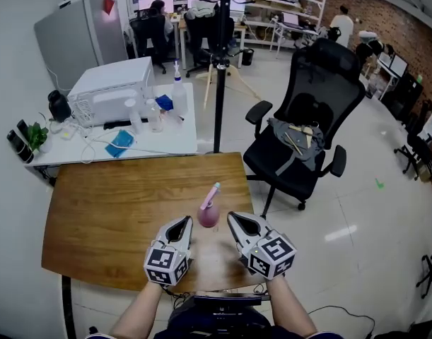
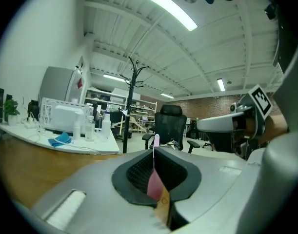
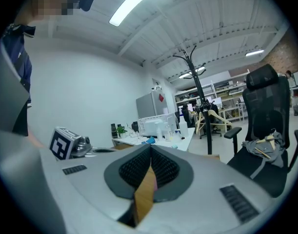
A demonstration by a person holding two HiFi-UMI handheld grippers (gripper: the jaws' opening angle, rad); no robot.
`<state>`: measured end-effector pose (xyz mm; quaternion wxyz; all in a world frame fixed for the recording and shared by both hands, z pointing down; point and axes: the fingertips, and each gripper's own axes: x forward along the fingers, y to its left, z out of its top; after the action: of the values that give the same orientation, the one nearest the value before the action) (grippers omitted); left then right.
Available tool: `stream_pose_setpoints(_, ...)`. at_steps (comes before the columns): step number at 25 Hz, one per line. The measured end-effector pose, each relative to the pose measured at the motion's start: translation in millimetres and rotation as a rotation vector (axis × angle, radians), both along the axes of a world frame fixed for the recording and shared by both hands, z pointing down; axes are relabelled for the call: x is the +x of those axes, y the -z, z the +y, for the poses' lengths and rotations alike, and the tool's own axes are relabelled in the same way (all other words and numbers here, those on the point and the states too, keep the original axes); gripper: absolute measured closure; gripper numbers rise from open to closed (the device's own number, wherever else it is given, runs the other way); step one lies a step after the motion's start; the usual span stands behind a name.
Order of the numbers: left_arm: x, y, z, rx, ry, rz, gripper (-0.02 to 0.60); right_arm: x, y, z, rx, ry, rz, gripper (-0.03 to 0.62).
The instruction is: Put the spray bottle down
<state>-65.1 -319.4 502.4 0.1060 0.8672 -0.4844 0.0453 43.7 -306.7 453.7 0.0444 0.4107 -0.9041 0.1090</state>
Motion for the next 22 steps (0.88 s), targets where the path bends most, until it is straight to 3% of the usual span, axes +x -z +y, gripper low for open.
stream_pose_setpoints(3, -5.6, 13.8, 9.8, -0.035, -0.02, 0.02, 0.577, -9.2, 4.8, 3.7, 0.014, 0.039, -0.027, 0.591)
stream_pose_setpoints(10, 4.7, 33.2, 15.8, -0.016, -0.103, -0.008, 0.577, -13.2, 10.2, 12.6, 0.037, 0.076, -0.017, 0.591)
stream_pose_setpoints(22, 14.4, 38.3, 16.3, -0.021, -0.122, -0.05, 0.575, -18.3, 19.4, 16.4, 0.047, 0.103, 0.004, 0.591)
